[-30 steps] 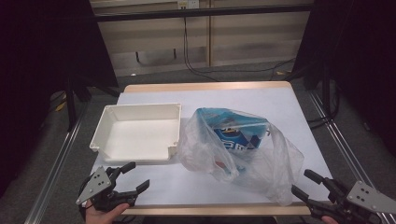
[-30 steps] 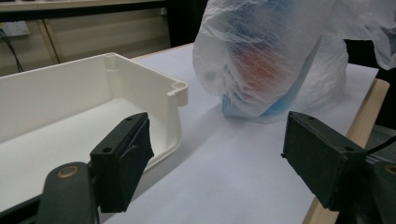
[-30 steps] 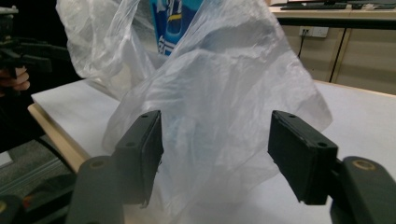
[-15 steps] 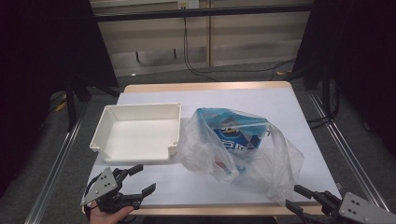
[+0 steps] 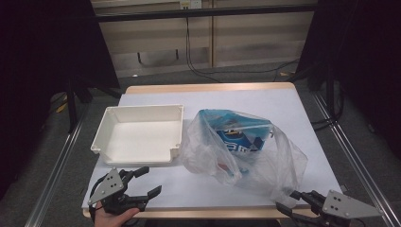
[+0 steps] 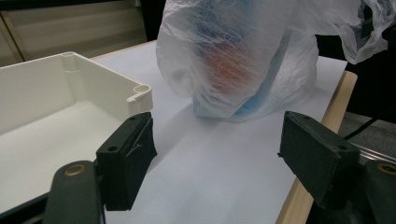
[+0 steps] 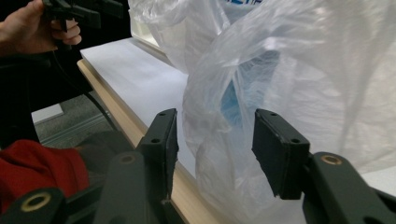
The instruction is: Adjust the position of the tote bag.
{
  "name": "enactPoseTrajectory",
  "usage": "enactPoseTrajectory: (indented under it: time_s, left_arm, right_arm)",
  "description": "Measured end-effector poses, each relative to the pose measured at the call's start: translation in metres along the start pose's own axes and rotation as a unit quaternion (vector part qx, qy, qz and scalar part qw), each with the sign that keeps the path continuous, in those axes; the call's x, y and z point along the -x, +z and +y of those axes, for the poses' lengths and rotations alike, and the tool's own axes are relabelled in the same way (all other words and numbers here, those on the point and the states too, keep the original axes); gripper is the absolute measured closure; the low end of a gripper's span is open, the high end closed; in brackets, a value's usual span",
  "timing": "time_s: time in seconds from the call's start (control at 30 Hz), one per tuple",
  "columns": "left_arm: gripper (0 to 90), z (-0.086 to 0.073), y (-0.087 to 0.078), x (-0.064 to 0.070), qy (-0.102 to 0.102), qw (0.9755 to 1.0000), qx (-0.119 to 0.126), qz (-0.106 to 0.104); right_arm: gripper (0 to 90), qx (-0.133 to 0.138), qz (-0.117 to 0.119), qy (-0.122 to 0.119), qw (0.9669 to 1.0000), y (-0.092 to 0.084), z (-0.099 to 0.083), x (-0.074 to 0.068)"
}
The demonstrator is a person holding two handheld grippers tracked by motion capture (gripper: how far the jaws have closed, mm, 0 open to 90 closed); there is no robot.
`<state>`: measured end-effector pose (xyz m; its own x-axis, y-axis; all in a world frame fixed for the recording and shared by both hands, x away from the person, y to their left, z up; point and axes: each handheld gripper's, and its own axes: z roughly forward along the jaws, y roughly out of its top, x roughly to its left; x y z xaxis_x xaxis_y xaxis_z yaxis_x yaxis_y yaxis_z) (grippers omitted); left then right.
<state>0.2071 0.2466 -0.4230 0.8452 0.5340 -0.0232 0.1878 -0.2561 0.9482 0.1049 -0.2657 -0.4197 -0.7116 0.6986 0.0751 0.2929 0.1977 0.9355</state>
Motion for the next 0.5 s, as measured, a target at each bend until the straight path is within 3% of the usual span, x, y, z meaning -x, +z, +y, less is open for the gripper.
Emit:
enactPoseTrajectory:
  time_s: [0.07,0.13,0.23,0.27,0.5]
  left_arm:
    - [26.0,0.0,0.0,0.001,0.001,1.0,0.0,0.002]
    - [27.4,0.002,0.003,0.002,0.002,0.9999,0.002,-0.012]
    - [28.8,0.004,0.004,0.004,0.006,0.9999,0.0,-0.009]
    - [29.1,0.005,0.005,0.006,0.006,0.9997,0.001,-0.023]
    - [31.8,0.01,0.009,0.013,0.014,0.9992,-0.003,-0.037]
  right_arm:
    - [52.8,-0.002,0.002,0.001,1.0,0.002,0.0,-0.001]
    - [56.7,-0.011,0.004,-0.007,0.9999,0.007,0.0,0.0]
    - [61.5,-0.013,0.004,-0.007,0.9999,0.01,0.0,0.001]
    - [66.9,-0.015,0.008,-0.009,0.9998,0.011,0.001,0.001]
    - [82.7,-0.013,0.019,-0.007,0.9997,0.013,0.003,0.003]
